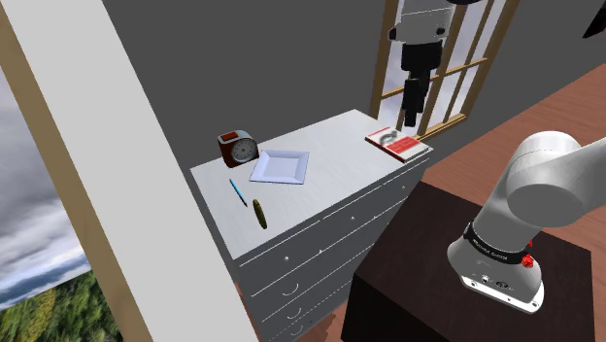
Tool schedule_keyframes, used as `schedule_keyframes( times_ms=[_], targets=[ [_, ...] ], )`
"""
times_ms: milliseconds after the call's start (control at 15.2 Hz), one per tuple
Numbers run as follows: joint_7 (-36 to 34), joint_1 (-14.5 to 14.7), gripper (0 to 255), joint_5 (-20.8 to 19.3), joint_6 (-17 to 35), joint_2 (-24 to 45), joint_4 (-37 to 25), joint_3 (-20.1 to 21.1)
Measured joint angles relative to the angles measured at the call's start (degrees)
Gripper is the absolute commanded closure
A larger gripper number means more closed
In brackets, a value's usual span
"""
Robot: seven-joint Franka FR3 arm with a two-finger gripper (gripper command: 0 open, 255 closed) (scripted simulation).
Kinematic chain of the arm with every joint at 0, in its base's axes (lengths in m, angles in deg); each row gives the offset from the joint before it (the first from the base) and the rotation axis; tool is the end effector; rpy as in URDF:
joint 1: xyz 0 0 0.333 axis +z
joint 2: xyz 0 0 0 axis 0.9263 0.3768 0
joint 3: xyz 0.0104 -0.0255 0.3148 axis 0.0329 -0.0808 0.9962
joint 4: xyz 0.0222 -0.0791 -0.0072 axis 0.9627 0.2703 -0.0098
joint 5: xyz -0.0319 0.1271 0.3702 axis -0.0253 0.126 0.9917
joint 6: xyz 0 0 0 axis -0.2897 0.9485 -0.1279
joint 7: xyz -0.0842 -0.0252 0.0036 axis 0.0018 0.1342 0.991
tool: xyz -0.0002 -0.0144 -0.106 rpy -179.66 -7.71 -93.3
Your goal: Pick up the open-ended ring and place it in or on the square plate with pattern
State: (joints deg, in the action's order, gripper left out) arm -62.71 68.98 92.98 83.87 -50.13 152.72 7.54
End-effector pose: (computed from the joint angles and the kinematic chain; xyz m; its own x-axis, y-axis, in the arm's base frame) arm 0.2923 0.0207 0.5411 0.9739 0.1601 -0.1607 0.1487 -0.9856 -0.0806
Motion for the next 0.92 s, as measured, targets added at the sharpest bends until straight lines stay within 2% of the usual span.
schedule_keyframes(
  times_ms=[264,462,924],
  targets=[
    [-3.33,0.37,0,1.98,3.1,2.46,0.31,2.35],
    [-7.36,0.64,0,4.09,8.15,5.85,1.43,5.09],
    [-17.83,1.16,0,7.85,19.89,17.96,-0.6,12.1]
  ],
)
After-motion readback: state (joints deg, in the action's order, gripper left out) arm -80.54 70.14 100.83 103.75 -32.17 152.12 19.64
